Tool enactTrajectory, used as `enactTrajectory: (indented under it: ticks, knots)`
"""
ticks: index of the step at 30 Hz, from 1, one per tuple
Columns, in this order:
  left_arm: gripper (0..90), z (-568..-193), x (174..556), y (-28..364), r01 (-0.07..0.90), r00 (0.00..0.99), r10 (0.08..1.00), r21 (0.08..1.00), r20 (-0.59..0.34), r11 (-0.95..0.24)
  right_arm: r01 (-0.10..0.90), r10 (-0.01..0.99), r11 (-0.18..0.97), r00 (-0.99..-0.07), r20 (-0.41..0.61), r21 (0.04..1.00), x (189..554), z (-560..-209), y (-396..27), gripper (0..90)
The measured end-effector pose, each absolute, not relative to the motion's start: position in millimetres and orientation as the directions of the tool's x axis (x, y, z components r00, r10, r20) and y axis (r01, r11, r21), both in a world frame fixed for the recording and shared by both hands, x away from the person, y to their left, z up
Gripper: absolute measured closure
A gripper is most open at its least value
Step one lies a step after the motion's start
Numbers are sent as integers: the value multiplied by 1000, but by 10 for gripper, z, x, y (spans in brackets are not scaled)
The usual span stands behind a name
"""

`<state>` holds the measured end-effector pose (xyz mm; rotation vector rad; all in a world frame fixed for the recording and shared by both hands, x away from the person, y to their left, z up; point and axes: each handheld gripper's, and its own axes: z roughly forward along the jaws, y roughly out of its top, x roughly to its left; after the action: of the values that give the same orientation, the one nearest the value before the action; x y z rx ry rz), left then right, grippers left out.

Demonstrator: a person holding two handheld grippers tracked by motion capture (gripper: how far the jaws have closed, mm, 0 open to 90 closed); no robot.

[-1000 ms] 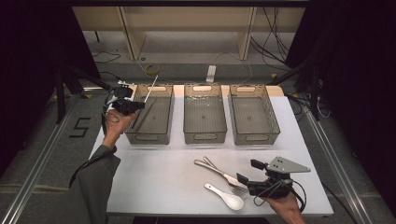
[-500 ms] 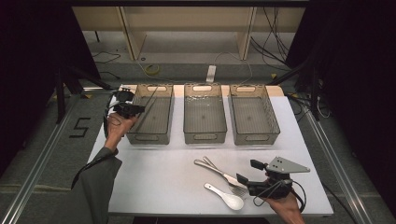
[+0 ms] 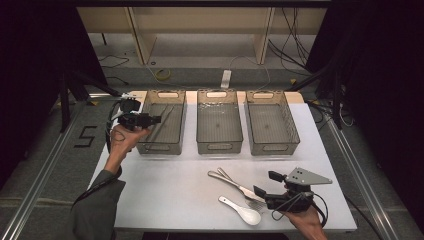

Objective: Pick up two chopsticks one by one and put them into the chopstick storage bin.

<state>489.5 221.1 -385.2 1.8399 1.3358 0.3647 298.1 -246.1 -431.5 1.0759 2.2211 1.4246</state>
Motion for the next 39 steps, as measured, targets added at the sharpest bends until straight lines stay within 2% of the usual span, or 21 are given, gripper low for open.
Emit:
enactTrajectory:
  ticks: [3,6,11,18,24,39]
  knots:
    - [296,-3855,4789,2168,643,428,883,751,-191,-149,433,720,231,-679,146,871,2985,-4316,-2466,251]
    - [265,-3853,4683,2164,626,447,863,771,-236,-113,433,719,233,-680,146,870,2980,-4312,-2456,251]
    - [225,-3855,4499,2140,593,487,838,798,-246,-110,434,716,240,-684,144,869,2998,-4322,-2456,251]
    - [209,-3912,4277,2070,565,533,811,815,-240,-131,446,719,243,-679,149,861,3045,-4333,-2447,255]
    - [200,-3934,4102,2032,553,547,791,828,-275,-95,458,725,257,-674,144,851,3140,-4315,-2419,255]
    - [185,-3993,3804,1885,502,612,752,855,-245,-130,485,667,445,-741,82,753,3384,-4307,-2113,269]
